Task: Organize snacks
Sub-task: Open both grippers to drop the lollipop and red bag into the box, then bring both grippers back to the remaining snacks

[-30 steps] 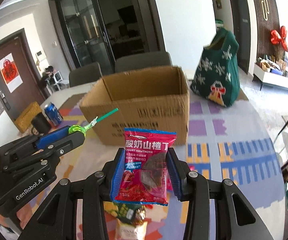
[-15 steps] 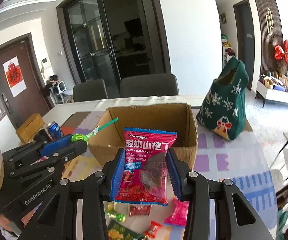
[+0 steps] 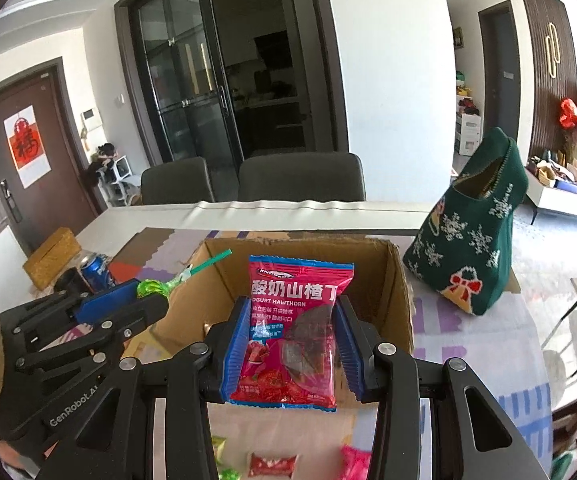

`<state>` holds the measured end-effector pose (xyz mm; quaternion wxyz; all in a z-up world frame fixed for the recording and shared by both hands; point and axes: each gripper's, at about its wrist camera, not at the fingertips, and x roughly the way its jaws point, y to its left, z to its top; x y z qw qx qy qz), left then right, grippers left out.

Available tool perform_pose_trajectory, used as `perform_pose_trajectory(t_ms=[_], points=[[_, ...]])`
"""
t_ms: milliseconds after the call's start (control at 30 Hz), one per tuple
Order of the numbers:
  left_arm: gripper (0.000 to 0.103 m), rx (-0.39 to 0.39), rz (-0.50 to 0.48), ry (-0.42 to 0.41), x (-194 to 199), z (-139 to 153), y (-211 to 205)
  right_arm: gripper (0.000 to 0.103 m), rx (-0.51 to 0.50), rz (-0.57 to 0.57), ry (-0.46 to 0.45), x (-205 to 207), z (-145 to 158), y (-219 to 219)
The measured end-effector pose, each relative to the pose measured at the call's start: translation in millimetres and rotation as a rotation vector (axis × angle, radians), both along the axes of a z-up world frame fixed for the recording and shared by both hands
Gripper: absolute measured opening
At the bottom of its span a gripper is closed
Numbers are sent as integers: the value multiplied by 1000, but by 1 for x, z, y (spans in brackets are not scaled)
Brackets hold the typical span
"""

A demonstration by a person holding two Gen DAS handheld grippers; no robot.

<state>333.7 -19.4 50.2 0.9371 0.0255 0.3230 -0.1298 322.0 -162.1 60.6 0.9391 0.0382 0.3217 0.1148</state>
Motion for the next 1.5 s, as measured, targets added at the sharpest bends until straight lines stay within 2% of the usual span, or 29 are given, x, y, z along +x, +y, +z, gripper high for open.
perform_pose_trajectory(t_ms=[300, 333, 400, 433, 467, 533, 633, 1100, 1500], points=[[27, 16, 21, 20, 29, -12, 2, 42, -28, -9, 20, 42, -11, 2], [36, 23, 27, 16, 30, -13, 2, 43, -30, -9, 20, 45, -12, 2], [47, 25, 28, 4, 29, -12, 3, 46, -40, -21, 14, 49, -13, 2], [47, 31, 31, -5, 27, -11, 3, 53, -52, -24, 10, 50, -14, 2], [47, 37, 33, -6, 25, -11, 3, 56, -66, -28, 3, 49, -14, 3], [49, 40, 36, -7, 22, -11, 3, 57, -86, -37, -17, 43, -14, 4], [54, 34, 40, 2, 12, -9, 4, 57, -63, -24, -13, 33, -13, 4], [57, 28, 23, -47, -50, 13, 7, 57, -18, -9, -38, -30, 0, -1], [57, 5, -10, 4, -90, -3, 3, 57, -16, 0, 3, -74, -10, -1]])
